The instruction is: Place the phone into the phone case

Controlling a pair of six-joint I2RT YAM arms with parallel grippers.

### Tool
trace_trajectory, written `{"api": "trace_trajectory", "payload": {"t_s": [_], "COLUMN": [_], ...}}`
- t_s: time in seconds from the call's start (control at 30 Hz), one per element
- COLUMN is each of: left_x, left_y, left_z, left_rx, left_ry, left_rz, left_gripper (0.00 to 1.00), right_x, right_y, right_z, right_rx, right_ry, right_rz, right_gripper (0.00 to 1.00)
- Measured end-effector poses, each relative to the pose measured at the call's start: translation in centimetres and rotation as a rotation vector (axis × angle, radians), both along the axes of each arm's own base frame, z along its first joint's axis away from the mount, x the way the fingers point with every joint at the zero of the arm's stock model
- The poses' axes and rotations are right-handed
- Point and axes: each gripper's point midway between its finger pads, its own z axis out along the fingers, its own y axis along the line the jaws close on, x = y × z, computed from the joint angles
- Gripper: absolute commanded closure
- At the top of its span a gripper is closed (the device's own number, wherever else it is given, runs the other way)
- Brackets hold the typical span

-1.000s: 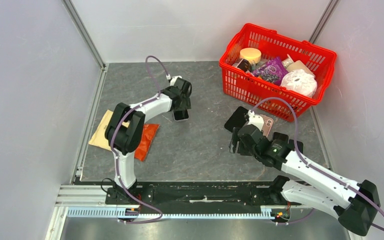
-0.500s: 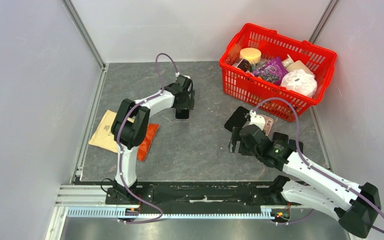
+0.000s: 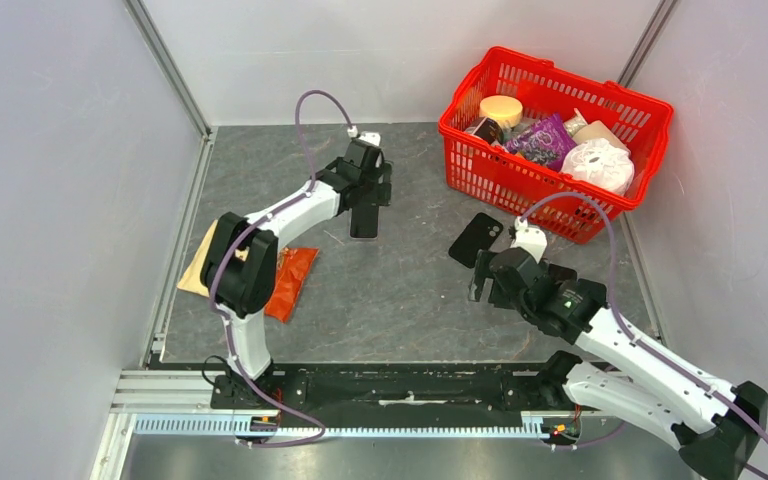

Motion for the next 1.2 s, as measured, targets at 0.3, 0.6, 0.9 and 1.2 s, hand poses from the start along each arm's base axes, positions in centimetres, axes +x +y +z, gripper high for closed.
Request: {"api": "trace_trajectory", "payload": {"t_s": [0.3, 0.6, 0.9, 1.2], "left_x": [-5.5, -8.4, -5.6, -6.3], "left_y": [-14.0, -23.3, -22.4, -22.8], "left_z": [1.0, -2.5, -5.7, -7.2], "left_rx": [-0.107, -0.13, -0.035, -0.044], "left_ry": [-0.012, 0.022, 0.023, 0.061], "left_rz": [-0.276, -0.393, -0.326, -0.365], "left_gripper": [0.36, 0.43, 0.48, 0.73], "right_x": [0.7, -0.4, -0.6, -0.4], "right_y": [-3.0, -4.5, -4.6, -4.6], "right_z": [0.9, 2.1, 2.2, 1.3], "right_rx": [-0.056, -0.033, -0.028, -0.062], "right_ry": [-0.014, -0.039, -0.035, 0.002], "right_rz": [-0.118, -0.164, -0.169, -0.179], "right_gripper": [0.01, 0.04, 0.04, 0.05]}}
